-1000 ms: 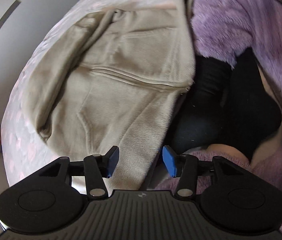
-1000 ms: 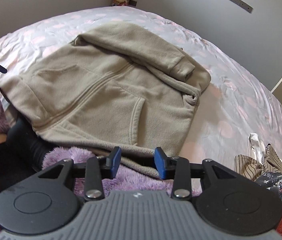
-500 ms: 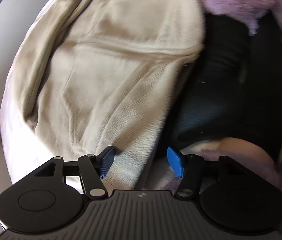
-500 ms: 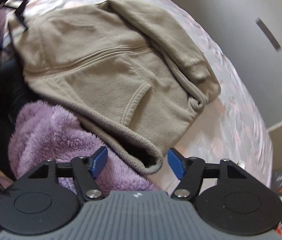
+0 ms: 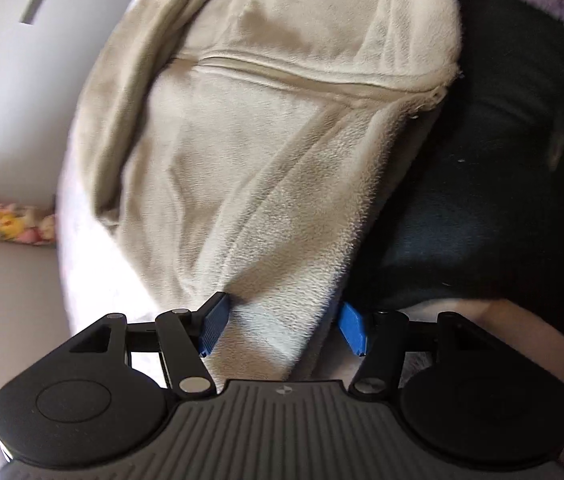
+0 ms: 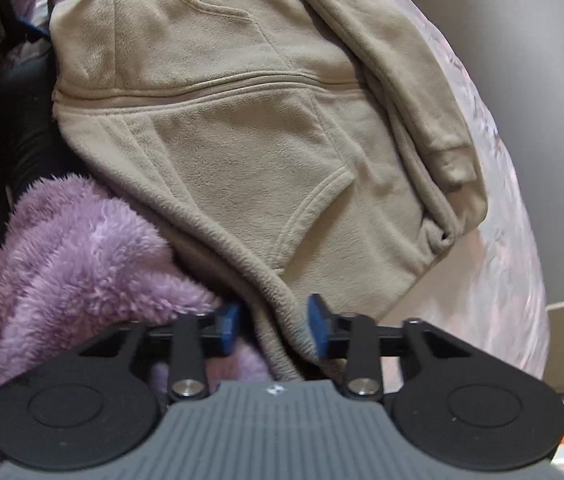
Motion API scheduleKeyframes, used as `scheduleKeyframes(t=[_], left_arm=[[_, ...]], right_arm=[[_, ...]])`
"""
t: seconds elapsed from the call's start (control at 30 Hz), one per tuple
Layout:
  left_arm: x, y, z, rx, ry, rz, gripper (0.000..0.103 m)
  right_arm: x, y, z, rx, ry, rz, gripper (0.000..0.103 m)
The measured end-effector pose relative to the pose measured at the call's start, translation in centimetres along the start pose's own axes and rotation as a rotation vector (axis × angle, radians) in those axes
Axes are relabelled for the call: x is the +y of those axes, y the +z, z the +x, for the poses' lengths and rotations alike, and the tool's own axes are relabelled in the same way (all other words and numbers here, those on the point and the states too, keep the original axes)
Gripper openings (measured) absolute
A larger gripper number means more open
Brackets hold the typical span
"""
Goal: Fold clothes
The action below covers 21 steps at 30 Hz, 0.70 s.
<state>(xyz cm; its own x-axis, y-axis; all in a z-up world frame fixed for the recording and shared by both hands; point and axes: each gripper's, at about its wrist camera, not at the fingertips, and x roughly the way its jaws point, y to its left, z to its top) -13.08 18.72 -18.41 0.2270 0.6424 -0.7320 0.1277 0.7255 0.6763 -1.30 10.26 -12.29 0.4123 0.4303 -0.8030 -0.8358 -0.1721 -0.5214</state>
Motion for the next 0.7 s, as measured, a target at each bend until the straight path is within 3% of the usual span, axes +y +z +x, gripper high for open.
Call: scheduleKeyframes(t=[0.1,0.23,0.3,0.33,0.43,0.47,0.57,0.7], left_arm=[[0.0,-0.1,0.1,0.010,0.049,-0.031,0.058],[0.5,-0.3,0.2,0.012,0.084,-0.056,0.058],[0.8,-0.3,0.4,0.024,0.116,-0.073,0.050],[1.3,-0.5,0.5,0.026,0.114,-0.103,0.038],[2.8,-0.9,0.6,0.029,0.107,-0.196,0.020],[3.4,-1.0,0.5,0.013,0.098,-0.228,0.014],[5.6,-1.8,-0.8,-0.077,0.075,-0.358,0.012],[8.9,-3.1,-3.6,-0.232,0.126,-0.508,0.011]], right_arm=[[0.7,-0.4,-0.7,-0.039,-0.066,0.018,0.018],[-0.9,0.1,-2.3,-0.111,-0.159,0.122,0.016],[-2.1,0.6,-3.1,-0.132,-0.185,0.178,0.016],[-2.6,0.9,-3.4,-0.133,-0.187,0.199,0.016],[-2.7,1.5,-3.9,-0.134,-0.198,0.204,0.016],[-2.5,1.5,-3.9,-0.132,-0.205,0.193,0.016],[-2.1,1.5,-3.9,-0.128,-0.222,0.187,0.016],[-2.7,1.0,-5.0,-0.158,-0.257,0.232,0.015]])
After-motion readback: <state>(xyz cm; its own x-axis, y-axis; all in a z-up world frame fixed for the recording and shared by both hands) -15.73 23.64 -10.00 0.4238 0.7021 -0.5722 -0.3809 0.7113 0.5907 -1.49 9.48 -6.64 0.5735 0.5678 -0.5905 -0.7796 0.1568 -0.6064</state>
